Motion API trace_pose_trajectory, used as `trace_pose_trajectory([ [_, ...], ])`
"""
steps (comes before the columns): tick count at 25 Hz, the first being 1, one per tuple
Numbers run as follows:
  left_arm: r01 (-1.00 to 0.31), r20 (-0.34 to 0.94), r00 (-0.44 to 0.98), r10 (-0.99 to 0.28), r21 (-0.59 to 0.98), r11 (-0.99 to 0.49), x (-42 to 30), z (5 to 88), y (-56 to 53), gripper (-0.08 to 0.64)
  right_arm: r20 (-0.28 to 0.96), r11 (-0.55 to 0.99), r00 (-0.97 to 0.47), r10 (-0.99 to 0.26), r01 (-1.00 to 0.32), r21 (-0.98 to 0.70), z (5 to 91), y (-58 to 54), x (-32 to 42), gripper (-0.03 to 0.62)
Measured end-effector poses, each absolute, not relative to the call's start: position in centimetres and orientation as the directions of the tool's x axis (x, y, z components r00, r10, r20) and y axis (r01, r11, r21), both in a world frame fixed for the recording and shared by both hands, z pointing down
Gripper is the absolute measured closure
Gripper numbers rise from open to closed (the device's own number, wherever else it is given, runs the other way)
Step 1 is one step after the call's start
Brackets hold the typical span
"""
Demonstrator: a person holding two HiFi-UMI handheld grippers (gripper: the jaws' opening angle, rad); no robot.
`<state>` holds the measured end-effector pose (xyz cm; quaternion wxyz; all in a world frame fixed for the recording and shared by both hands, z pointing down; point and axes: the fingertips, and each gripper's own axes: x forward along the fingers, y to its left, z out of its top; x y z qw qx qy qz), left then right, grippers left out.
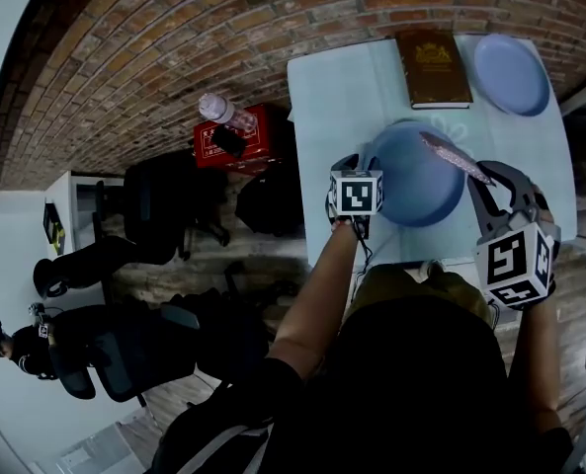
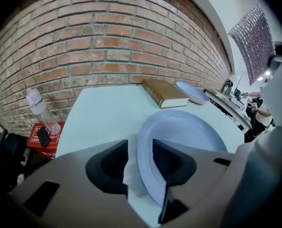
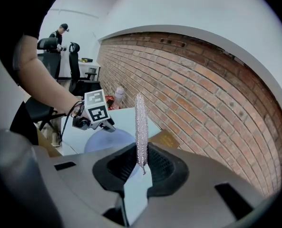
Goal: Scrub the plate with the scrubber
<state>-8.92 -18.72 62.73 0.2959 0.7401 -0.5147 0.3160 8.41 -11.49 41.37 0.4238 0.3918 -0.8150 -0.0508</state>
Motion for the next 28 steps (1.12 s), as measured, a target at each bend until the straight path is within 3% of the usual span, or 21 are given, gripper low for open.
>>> trace_pose_trajectory([
  [7, -0.916, 0.716, 0.313, -0.624, 0.056, -0.396, -10.0, 57.2, -18.5, 0.39, 0.63, 0.668, -0.342, -0.697, -0.63, 0.396, 41.1, -11.6, 8.0, 0.505],
  [16, -0.763, 0.57, 0.408, -0.713, -0.215, -0.609, -7.8, 44.4, -16.9, 0.399, 0.597, 0.659, -0.375, -0.709, -0.654, 0.372, 40.4, -11.3, 6.3, 0.505],
  [22, -0.701, 0.489, 0.503, -0.712, -0.251, -0.667, -6.8, 38.4, -14.3, 0.413, 0.569, 0.65, -0.391, -0.724, -0.664, 0.371, 39.4, -10.4, 4.9, 0.505],
  [28, -0.595, 0.459, 0.506, -0.73, -0.427, -0.681, -5.8, 35.8, -11.7, 0.45, 0.557, 0.64, -0.394, -0.732, -0.676, 0.364, 38.8, -9.0, 4.5, 0.505],
])
